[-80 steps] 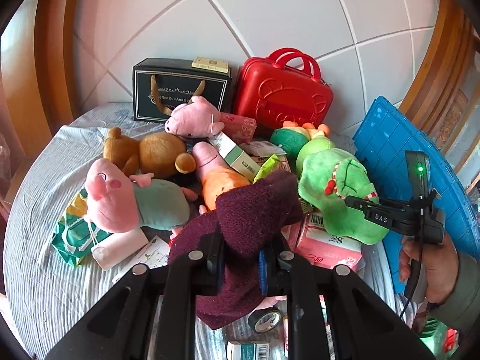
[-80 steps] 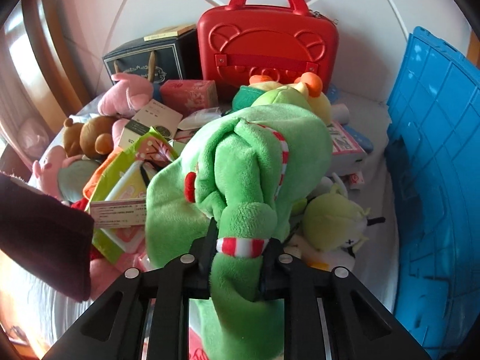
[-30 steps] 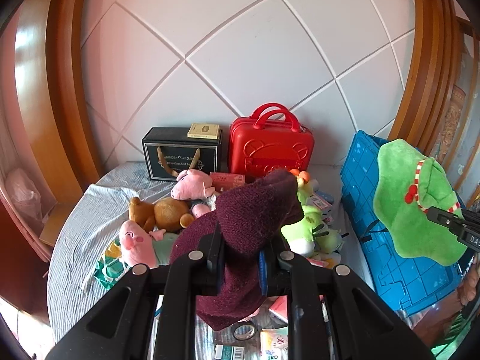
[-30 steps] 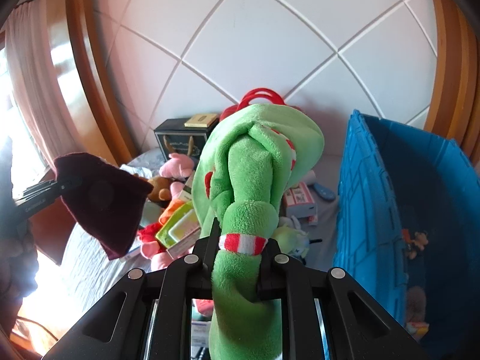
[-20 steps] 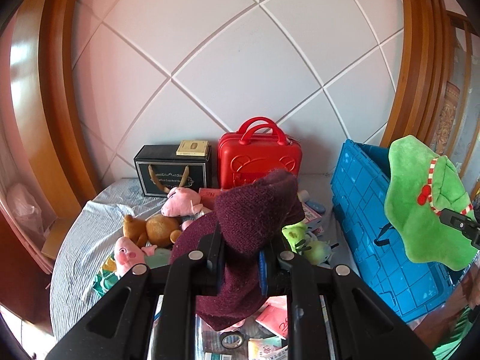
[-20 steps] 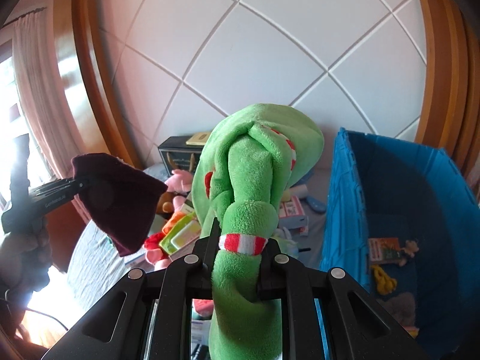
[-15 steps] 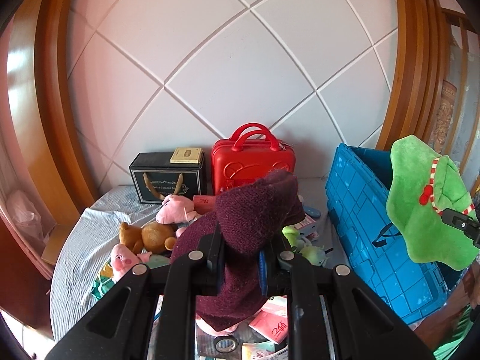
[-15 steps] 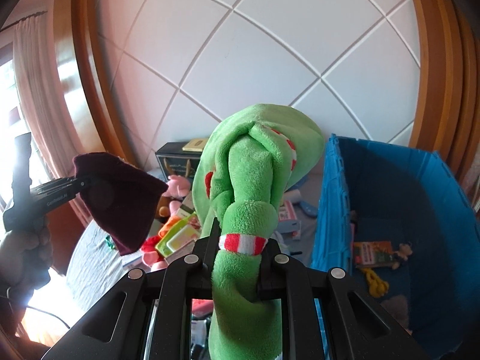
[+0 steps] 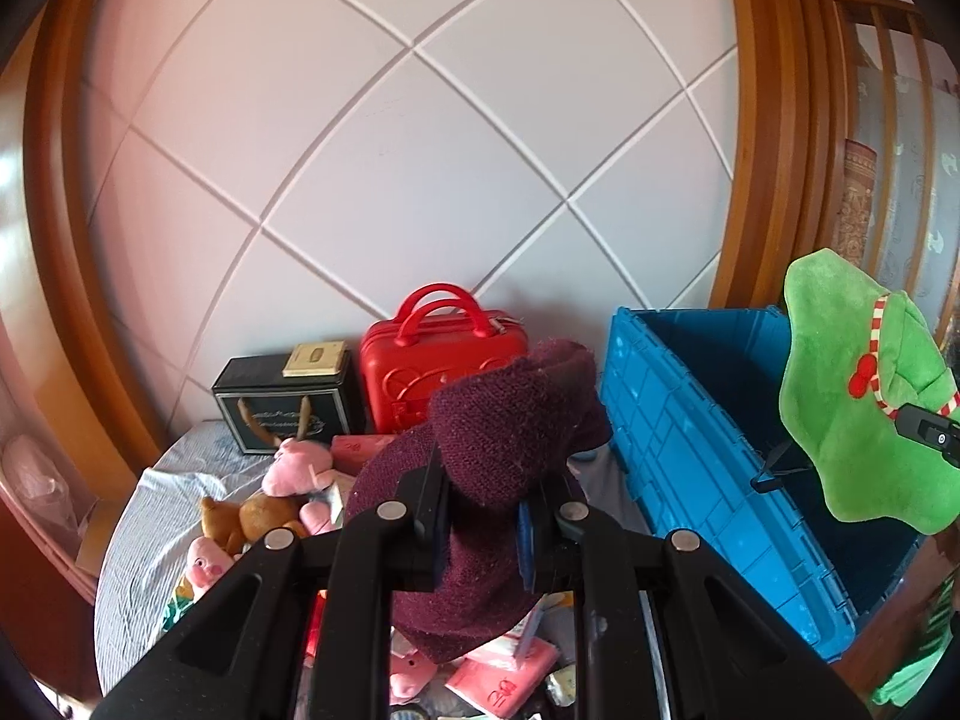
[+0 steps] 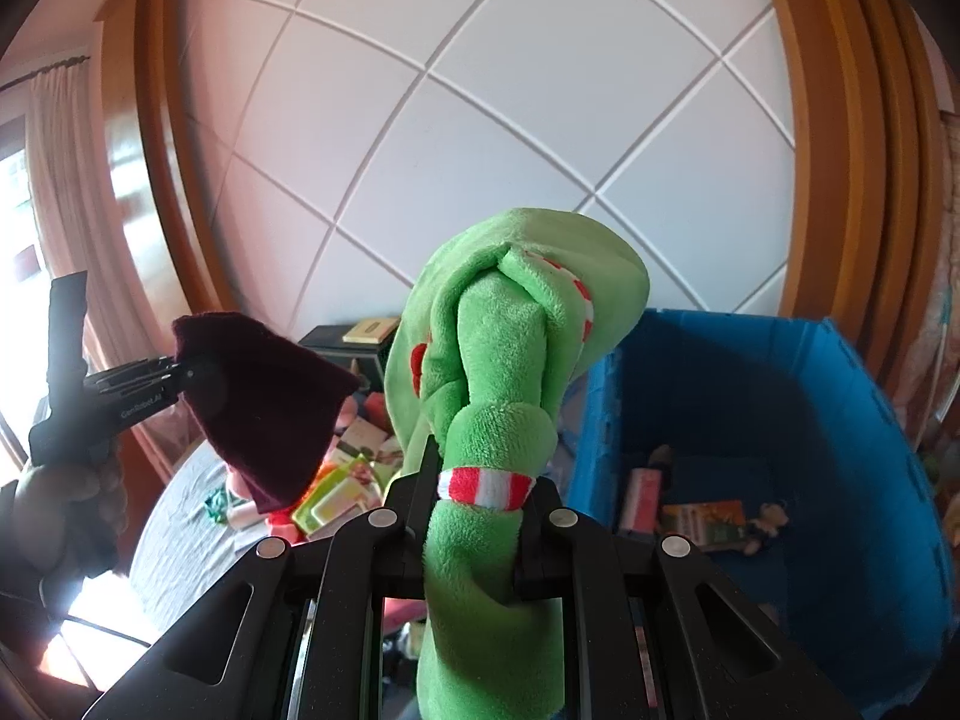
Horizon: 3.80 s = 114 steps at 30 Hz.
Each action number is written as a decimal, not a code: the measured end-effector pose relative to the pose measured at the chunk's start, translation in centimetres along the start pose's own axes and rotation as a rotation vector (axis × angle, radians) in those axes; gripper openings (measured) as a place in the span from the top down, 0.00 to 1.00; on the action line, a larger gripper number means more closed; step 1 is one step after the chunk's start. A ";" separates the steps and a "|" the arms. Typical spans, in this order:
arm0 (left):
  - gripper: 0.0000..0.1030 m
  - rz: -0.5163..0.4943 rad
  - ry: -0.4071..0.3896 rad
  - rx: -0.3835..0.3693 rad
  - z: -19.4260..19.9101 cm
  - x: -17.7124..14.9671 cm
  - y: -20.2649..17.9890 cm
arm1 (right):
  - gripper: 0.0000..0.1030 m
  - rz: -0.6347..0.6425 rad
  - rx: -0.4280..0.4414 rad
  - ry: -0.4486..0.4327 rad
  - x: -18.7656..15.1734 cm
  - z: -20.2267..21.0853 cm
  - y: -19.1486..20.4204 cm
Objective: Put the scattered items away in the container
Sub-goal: 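Lift the maroon plush and frog plush and carry both over the blue crate, then open both tools to drop the maroon plush and frog plush into the crate, then move both open tools back over the heap of items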
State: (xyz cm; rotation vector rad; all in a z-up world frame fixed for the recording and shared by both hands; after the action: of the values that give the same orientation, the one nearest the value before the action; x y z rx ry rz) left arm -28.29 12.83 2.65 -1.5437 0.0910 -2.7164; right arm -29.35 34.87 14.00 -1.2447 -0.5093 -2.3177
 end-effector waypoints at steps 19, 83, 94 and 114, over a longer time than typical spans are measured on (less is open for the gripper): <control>0.84 -0.172 -0.039 -0.213 -4.1 5.9 -15.5 | 0.84 -0.145 -0.157 -0.025 -2.9 5.2 -11.2; 0.01 -0.161 0.122 -0.326 -11.0 5.4 -19.5 | 0.00 -0.216 -0.283 0.046 -4.4 1.3 -17.7; 0.01 -0.047 0.164 -0.184 -8.1 0.4 -7.2 | 0.00 -0.098 -0.158 0.078 -3.6 -2.6 -8.1; 0.01 0.073 0.464 0.029 -6.2 -18.6 11.5 | 0.00 0.074 0.048 0.250 -9.5 -11.8 9.1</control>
State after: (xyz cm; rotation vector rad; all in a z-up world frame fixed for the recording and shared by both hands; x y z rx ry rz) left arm -24.28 2.36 -17.11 -0.8567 0.1093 -2.9381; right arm -27.67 23.32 0.78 -0.9184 -0.4225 -2.3404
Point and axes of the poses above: each gripper's, at about its wrist camera, not at the fingertips, and z roughly against the way its jaws point, y to its left, x to its top, the point moved 1 cm from there along -z, roughly the way its jaws point, and after that the axes turned 4 degrees about -x, right-handed, at the moved point
